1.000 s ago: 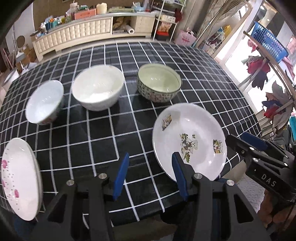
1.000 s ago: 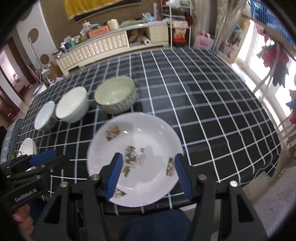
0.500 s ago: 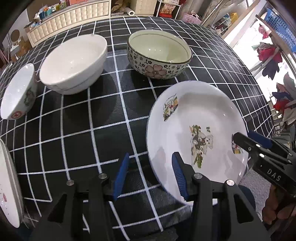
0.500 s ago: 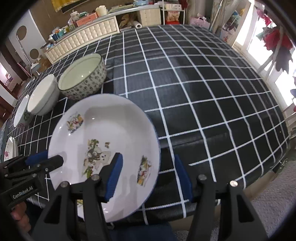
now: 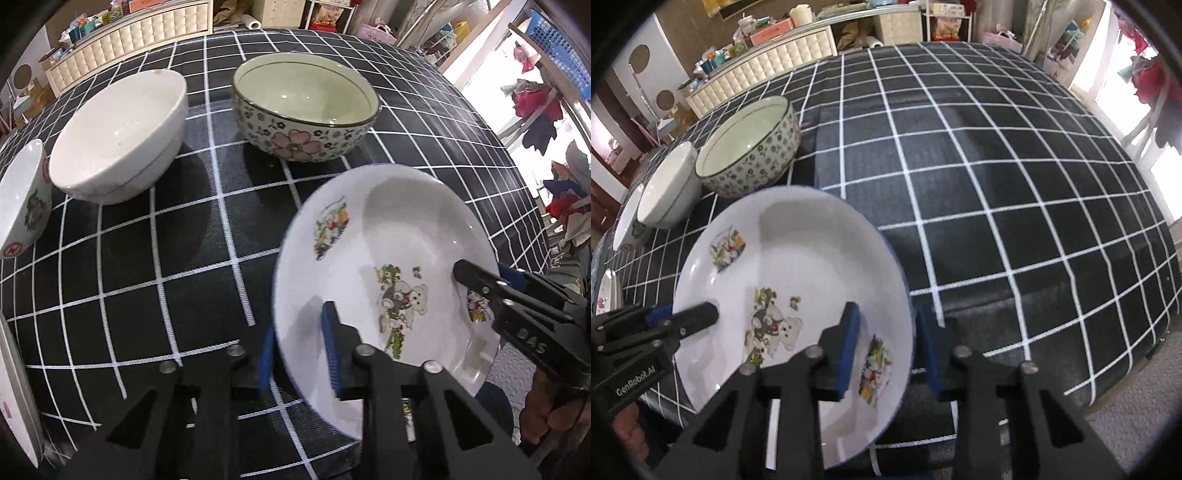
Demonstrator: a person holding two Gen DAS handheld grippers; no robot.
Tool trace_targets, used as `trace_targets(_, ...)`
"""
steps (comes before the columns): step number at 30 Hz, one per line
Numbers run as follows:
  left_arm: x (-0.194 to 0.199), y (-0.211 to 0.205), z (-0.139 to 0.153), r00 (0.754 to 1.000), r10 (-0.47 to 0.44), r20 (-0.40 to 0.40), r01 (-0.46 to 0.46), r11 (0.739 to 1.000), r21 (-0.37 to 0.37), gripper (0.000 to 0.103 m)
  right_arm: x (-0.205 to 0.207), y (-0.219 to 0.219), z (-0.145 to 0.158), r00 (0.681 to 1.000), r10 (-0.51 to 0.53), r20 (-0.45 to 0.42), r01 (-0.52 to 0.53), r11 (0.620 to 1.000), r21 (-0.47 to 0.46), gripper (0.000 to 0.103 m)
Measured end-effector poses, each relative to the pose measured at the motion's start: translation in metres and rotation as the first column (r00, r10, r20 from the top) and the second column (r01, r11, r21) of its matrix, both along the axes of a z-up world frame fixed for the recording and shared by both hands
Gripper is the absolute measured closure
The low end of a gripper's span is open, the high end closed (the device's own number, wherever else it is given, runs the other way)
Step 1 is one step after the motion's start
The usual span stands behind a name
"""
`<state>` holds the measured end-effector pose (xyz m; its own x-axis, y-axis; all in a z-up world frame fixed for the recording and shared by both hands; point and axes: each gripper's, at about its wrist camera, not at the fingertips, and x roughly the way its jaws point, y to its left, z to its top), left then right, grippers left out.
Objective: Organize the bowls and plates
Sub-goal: 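Lift the cartoon-print plate and carry it over the pink-flower plate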
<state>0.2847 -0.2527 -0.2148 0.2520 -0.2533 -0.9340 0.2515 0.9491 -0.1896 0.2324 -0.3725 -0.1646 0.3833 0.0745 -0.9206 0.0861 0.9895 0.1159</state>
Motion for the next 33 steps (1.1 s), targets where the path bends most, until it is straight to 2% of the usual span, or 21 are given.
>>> trace_targets(10, -0.007, 0.001, 0.004, 1.0, -0.012, 0.011, 0.012, 1.0, 0.016, 0.084, -0.01, 0.001, 0.006, 1.0, -0.015, -0.005, 0.015, 1.0, 0.009, 0.075)
trace_targets(15, -0.019, 0.014, 0.014, 0.999, -0.004, 0.037, 0.003, 1.0, 0.018, 0.084, -0.016, 0.023, 0.013, 1.0, 0.025, 0.011, -0.025, 0.999, -0.024, 0.076)
trace_targets(24, -0.04, 0.07, 0.046, 0.994, 0.051, 0.095, -0.051, 0.999, 0.001, 0.085, -0.022, 0.071, 0.043, 0.995, 0.077, 0.065, -0.077, 0.997, -0.004, 0.077)
trace_targets(33, -0.067, 0.161, 0.074, 0.979, 0.159, 0.131, -0.16, 0.987, -0.007, 0.085, -0.024, 0.143, 0.062, 0.977, 0.18, 0.117, -0.181, 0.984, -0.007, 0.078)
